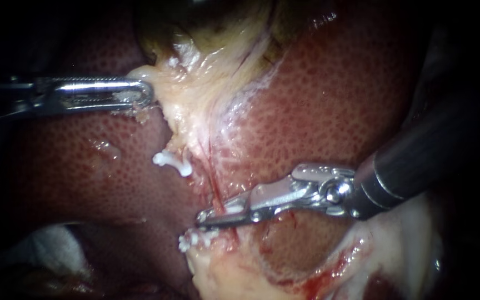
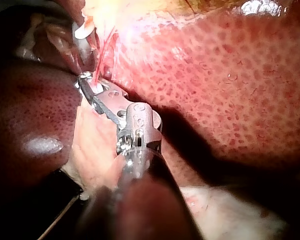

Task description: Going back second clip right tube

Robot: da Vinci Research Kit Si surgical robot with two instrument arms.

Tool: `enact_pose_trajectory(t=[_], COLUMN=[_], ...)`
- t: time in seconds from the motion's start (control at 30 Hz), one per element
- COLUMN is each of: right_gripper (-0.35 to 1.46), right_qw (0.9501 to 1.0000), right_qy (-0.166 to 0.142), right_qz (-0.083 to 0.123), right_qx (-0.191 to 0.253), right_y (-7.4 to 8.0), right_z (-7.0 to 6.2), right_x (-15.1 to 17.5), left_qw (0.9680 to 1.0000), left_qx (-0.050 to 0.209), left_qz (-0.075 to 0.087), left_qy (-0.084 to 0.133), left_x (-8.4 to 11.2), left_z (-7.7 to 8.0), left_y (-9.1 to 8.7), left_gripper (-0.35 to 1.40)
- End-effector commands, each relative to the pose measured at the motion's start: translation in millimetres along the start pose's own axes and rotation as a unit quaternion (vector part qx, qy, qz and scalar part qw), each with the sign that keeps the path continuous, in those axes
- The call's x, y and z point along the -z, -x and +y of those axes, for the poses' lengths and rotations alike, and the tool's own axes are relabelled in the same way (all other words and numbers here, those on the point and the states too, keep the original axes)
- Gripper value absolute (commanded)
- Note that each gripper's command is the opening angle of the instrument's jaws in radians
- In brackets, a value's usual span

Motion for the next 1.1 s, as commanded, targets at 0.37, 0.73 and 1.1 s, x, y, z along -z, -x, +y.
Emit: enact_pose_trajectory(t=[0.37, 0.73, 1.1], right_gripper=[-0.35, 0.44, 0.5], right_qw=[1.0, 0.9971, 0.9907], right_qy=[-0.001, 0.029, 0.07], right_qz=[0.001, 0.03, 0.058], right_qx=[0.0, 0.064, 0.101], right_y=[-0.1, -0.8, -1.5], right_z=[0.2, 0.7, 2.7], right_x=[0.0, -0.7, 0.2], left_qw=[1.0, 1.0, 1.0], left_qx=[0.0, 0.0, 0.0], left_qz=[0.0, 0.0, 0.0], left_qy=[0.0, 0.0, 0.0], left_x=[0.1, 0.1, 0.1], left_z=[0.1, 0.1, 0.2], left_y=[0.0, 0.0, 0.0], left_gripper=[-0.35, -0.35, -0.35])
